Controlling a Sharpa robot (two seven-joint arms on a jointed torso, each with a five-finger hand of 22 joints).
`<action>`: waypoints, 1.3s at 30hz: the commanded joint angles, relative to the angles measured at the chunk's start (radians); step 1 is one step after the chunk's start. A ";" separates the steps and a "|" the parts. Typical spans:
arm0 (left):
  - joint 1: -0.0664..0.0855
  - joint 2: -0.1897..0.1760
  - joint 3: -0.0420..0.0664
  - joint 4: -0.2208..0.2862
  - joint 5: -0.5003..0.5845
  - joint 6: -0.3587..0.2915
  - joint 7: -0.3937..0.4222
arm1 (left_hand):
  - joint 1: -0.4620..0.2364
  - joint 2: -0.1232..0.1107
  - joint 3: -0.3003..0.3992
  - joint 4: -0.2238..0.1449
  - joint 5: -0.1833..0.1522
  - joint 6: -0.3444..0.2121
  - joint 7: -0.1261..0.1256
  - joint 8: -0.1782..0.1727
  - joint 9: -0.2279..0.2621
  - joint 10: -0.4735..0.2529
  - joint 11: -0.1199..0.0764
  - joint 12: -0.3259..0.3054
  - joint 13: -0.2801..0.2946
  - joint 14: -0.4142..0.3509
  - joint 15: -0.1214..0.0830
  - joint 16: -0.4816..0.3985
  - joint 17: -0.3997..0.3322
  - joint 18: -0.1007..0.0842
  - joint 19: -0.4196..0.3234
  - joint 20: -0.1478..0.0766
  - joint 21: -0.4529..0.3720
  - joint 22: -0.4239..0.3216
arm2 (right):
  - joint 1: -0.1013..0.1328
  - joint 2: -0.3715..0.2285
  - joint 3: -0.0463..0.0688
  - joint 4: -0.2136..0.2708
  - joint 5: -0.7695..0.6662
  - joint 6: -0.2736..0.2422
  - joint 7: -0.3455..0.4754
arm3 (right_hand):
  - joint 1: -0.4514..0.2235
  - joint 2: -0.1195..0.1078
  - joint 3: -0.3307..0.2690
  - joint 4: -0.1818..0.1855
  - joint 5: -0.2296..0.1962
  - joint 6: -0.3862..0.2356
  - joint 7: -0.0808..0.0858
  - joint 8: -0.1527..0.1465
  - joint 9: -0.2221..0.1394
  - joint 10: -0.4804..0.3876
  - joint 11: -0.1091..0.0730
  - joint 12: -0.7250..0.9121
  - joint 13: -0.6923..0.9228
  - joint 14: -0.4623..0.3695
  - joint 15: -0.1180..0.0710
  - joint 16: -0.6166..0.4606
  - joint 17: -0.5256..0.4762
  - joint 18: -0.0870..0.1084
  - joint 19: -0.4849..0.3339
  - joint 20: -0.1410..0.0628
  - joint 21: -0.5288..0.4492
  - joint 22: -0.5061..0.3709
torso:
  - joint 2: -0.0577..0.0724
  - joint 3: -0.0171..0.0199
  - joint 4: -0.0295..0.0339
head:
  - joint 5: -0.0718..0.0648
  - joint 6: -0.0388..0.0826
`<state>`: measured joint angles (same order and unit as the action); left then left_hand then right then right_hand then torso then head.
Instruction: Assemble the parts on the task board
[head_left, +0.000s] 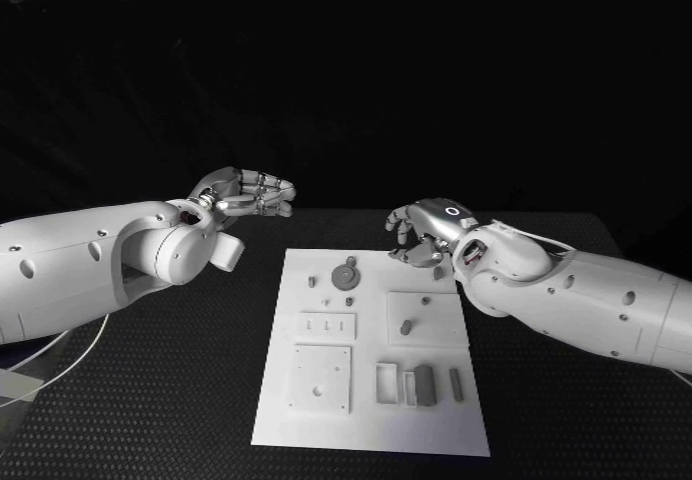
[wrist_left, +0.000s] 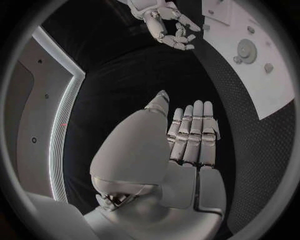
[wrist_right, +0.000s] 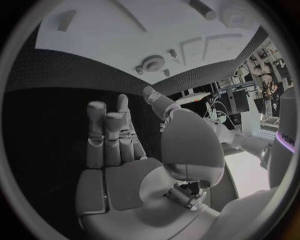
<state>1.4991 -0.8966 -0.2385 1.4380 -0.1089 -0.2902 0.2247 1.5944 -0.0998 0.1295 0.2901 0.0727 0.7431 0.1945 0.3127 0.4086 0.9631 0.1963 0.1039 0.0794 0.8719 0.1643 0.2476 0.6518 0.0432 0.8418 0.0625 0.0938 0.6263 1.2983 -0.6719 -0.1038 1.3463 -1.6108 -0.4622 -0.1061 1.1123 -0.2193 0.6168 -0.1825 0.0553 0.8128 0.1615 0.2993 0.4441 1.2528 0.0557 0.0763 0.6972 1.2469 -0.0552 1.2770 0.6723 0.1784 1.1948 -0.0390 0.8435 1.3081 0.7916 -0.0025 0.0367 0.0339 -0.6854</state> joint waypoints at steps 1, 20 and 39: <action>0.001 0.001 0.001 -0.003 -0.021 0.022 0.010 | -0.002 0.001 0.004 -0.002 -0.005 0.007 0.018 0.001 0.001 0.012 -0.001 0.001 0.001 0.003 -0.001 -0.004 0.001 -0.007 -0.003 0.000 -0.006 -0.001 | 0.001 -0.038 0.000 -0.001 0.252 0.015 0.213 | -0.004 0.014 -0.004 -0.010 0.002 0.011 0.006 0.005 0.002 -0.003 0.003 -0.007 0.000 -0.007 0.002 -0.007 0.002 0.083 -0.008 0.004 -0.002 0.019 | -0.005 0.0070 -0.0098 | -0.008 0.002; 0.000 0.002 0.001 -0.024 -0.028 0.053 0.015 | -0.002 0.003 0.003 -0.002 -0.006 0.014 0.014 0.004 0.002 0.019 -0.004 0.003 0.002 0.004 -0.002 -0.005 0.003 -0.007 -0.002 0.000 -0.006 -0.001 | -0.004 -0.123 -0.010 -0.169 0.316 0.225 0.338 | -0.023 0.009 -0.033 -0.067 0.002 0.006 0.008 0.001 0.003 -0.045 0.012 -0.006 0.005 -0.107 0.013 -0.028 0.002 0.083 -0.097 0.049 -0.029 0.020 | -0.006 0.0241 -0.0247 | -0.039 -0.001; -0.001 0.013 0.001 -0.035 -0.050 0.090 0.029 | -0.012 -0.011 -0.004 -0.001 -0.008 0.005 0.015 -0.001 -0.001 0.011 0.000 -0.004 0.000 0.002 0.000 -0.010 0.004 -0.009 -0.005 0.001 -0.009 -0.002 | -0.069 -0.045 -0.012 -0.298 0.267 0.177 0.339 | -0.030 -0.001 -0.035 -0.046 0.002 -0.017 0.001 -0.006 0.006 -0.026 0.000 0.033 0.084 -0.101 0.001 -0.015 0.000 0.083 -0.088 0.048 -0.022 0.020 | -0.006 0.0195 -0.0199 | -0.047 -0.011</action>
<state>1.4979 -0.8863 -0.2386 1.4019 -0.1513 -0.2214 0.2374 1.5864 -0.1078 0.1294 0.2901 0.0687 0.7495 0.1953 0.3128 0.4090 0.9756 0.1910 0.1042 0.0803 0.8719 0.1643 0.2430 0.6539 0.0430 0.8417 0.0625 0.0898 0.6252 1.2307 -0.7187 -0.1158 1.0532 -1.3179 -0.2747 0.2209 1.0830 -0.2116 0.5822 -0.2359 0.0552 0.7967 0.1650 0.2993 0.4490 1.2206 0.0585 0.1045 0.7795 1.1431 -0.0480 1.2580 0.6738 0.2164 1.1020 0.0112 0.8191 1.3077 0.7856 0.0179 0.0156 -0.0119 -0.6955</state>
